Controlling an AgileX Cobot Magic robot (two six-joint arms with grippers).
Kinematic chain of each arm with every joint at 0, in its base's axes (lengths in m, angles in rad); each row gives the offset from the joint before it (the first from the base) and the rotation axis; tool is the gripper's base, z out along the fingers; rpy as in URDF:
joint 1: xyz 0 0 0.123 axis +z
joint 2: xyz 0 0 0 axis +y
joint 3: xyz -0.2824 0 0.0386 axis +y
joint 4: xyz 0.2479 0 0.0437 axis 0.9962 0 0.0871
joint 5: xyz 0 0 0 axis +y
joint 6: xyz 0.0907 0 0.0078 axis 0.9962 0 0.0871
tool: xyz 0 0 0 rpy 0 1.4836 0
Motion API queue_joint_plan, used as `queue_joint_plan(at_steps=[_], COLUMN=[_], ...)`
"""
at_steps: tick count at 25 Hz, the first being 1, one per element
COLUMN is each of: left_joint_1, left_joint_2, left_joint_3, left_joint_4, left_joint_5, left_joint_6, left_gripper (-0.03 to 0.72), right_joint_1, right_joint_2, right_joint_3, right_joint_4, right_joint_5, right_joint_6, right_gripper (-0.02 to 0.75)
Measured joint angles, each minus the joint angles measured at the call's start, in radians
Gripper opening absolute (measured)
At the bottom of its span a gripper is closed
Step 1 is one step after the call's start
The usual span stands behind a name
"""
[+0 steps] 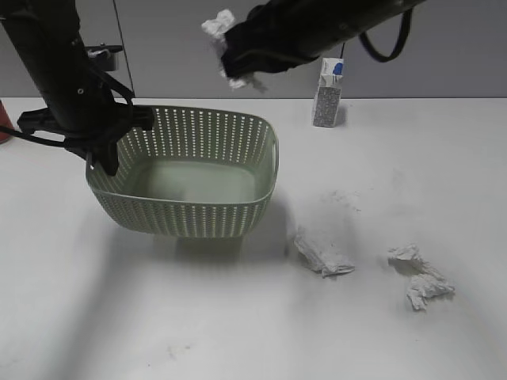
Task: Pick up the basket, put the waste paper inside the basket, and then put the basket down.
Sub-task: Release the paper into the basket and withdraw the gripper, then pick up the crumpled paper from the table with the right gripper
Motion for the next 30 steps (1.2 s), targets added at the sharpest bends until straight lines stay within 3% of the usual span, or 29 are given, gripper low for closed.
queue_joint_plan(at_steps=[3, 5, 6, 10, 11, 15, 21, 25, 30], left_joint_1=[0.0, 0.0, 0.0, 0.0, 0.0, 0.0, 0.0, 0.0, 0.0], left_joint_2=[0.0, 0.0, 0.0, 0.0, 0.0, 0.0, 0.0, 0.0, 0.0], left_joint_3=[0.0, 0.0, 0.0, 0.0, 0.0, 0.0, 0.0, 0.0, 0.0], left_joint_4=[0.0, 0.0, 0.0, 0.002, 0.002, 0.003, 0.01, 0.015, 0.015], left_joint_5=[0.001, 0.002, 0.004, 0.01, 0.01, 0.01, 0.01, 0.01, 0.01], left_joint_6=[0.0, 0.0, 0.0, 0.0, 0.0, 0.0, 0.0, 0.0, 0.0], left_gripper=[0.003, 0.003, 0.003, 0.003, 0.003, 0.003, 0.003, 0.003, 0.003], right_joint_1=[0.048, 0.056, 0.057, 0.057, 0.057, 0.057, 0.016, -0.084, -0.234], right_joint_2=[0.065, 0.116, 0.139, 0.181, 0.181, 0.155, 0.036, -0.006, -0.007], right_joint_3=[0.0, 0.0, 0.0, 0.0, 0.0, 0.0, 0.0, 0.066, 0.321], right_joint_4=[0.0, 0.001, 0.001, -0.032, -0.046, -0.177, -0.558, -0.571, -0.522], right_joint_5=[-0.016, -0.015, -0.013, -0.007, -0.007, 0.005, 0.203, 0.33, 0.25], right_joint_6=[-0.001, -0.002, -0.002, 0.015, 0.019, 0.05, 0.307, 0.346, 0.371], right_gripper=[0.066, 0.112, 0.175, 0.551, 0.587, 0.591, 0.589, 0.589, 0.589])
